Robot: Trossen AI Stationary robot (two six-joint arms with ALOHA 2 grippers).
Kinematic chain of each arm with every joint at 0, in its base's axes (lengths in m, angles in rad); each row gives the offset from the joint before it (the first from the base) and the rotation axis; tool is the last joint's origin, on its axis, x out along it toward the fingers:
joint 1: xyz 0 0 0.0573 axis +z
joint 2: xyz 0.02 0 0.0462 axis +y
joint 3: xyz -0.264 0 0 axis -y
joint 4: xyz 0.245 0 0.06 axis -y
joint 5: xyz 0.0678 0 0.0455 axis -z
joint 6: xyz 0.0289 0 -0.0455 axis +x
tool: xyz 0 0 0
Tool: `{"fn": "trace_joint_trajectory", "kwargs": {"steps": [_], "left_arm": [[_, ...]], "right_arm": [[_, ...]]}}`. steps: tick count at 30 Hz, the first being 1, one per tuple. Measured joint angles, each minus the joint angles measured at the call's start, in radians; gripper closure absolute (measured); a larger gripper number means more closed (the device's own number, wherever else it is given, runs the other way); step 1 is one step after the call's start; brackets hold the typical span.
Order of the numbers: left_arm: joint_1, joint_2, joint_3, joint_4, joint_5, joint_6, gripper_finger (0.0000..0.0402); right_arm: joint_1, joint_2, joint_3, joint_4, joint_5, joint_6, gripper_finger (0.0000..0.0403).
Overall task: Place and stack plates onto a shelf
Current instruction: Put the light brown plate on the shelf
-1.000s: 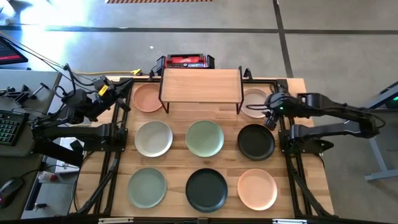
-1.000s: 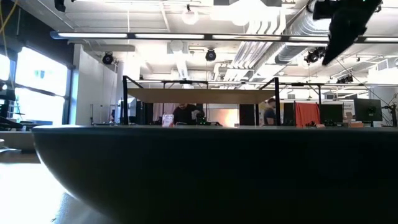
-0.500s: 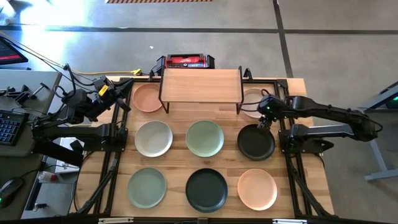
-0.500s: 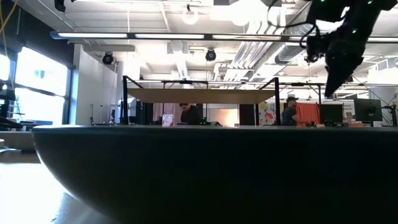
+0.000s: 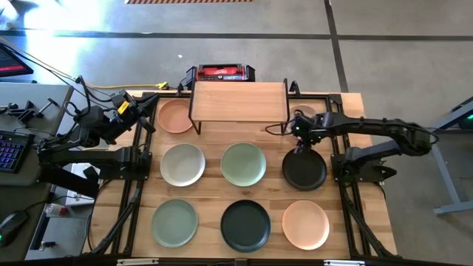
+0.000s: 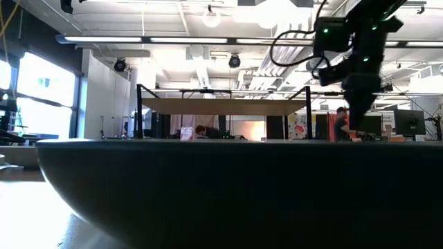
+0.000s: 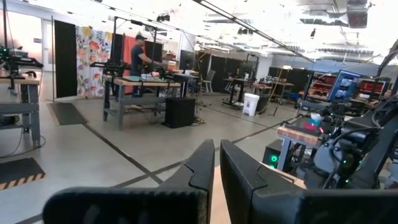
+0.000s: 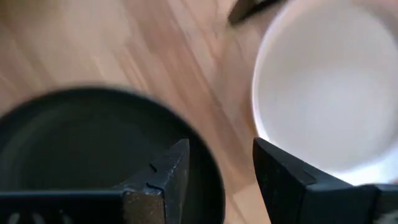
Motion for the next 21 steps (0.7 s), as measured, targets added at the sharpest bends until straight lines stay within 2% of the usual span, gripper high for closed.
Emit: {"fn": "trace_joint_trajectory", "kwargs": {"steps": [15,21], "left_arm": [[0.0,0.0,0.0,0.0,0.0,0.0,0.0385],[0.0,0.0,0.0,-0.001,0.0,0.001,0.0385]], "right_arm": [[0.0,0.18,0.003,0.087,0.146,0.03,0.0245],[0.0,0.225,0.002,0.095,0.167,0.033,0.0245]]}}
